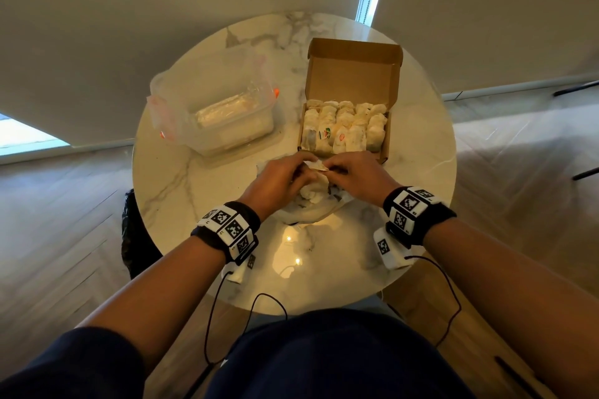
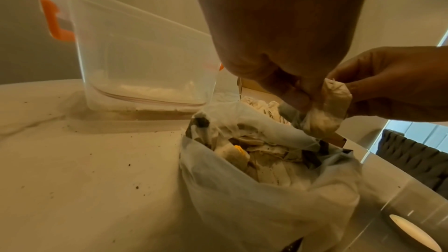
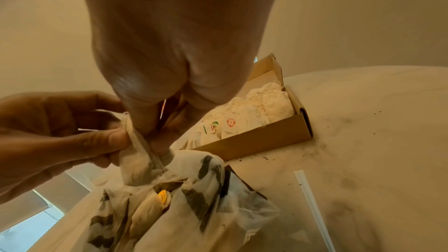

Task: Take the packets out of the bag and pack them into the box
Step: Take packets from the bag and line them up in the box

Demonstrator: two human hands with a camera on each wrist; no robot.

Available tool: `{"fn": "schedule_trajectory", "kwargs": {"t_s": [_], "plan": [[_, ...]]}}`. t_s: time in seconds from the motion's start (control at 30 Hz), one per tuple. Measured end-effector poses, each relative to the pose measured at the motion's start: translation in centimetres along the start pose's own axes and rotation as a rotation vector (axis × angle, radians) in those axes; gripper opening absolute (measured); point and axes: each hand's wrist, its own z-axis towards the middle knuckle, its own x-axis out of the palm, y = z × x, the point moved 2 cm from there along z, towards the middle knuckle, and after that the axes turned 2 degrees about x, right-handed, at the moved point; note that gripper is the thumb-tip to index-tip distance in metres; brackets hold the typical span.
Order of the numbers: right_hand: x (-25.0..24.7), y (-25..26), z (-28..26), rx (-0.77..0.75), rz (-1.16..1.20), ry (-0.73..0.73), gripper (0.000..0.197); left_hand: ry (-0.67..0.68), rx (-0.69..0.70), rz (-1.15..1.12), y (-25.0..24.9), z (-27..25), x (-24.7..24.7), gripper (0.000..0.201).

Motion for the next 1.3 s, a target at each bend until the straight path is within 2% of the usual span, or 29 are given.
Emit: {"fn": "schedule_trajectory", "kwargs": {"t_s": [0.1,0.3,0.53,0.77,0.93,1.03,1.17,1.3], "plan": [[-0.4,0.1,0.0,-0.015,0.005,0.03,0.019,-0.027,0.045,0.033,0.0,0.3,-0.2,0.02],[-1.6,0.7,-0.2,0.017,0.048,0.028,0.016,-0.06,0.05,0.044,-0.3,1.8,-0.3,0.017],[-4.9,1.2,0.5,0.006,-0.055,-0.095,0.025,-0.049,0.015,0.024,-1.4,3.9,-0.6,0.028],[-10.1,0.1,0.5,0.053,-0.076,-0.173,0.024,0.12,-0.077,0.1,0.0,6.5,1.9,0.025],[-12.5,-1.5,0.9,0.073,-0.07,-0.236,0.029,0.186,-0.117,0.126,-0.1,8.2,4.0,0.032],[-12.8,-2.6,1.3,0.085,-0.062,-0.225,0.028,0.234,-0.148,0.147,-0.2,8.9,5.1,0.032],[-11.7,-5.4,1.8,0.181,-0.088,-0.189,0.025,0.212,-0.163,0.166,0.1,9.4,5.9,0.027],[-9.3,-8.4,2.2,0.263,-0.212,-0.076,0.024,0.217,-0.135,0.186,0.5,9.7,6.2,0.024]]}}
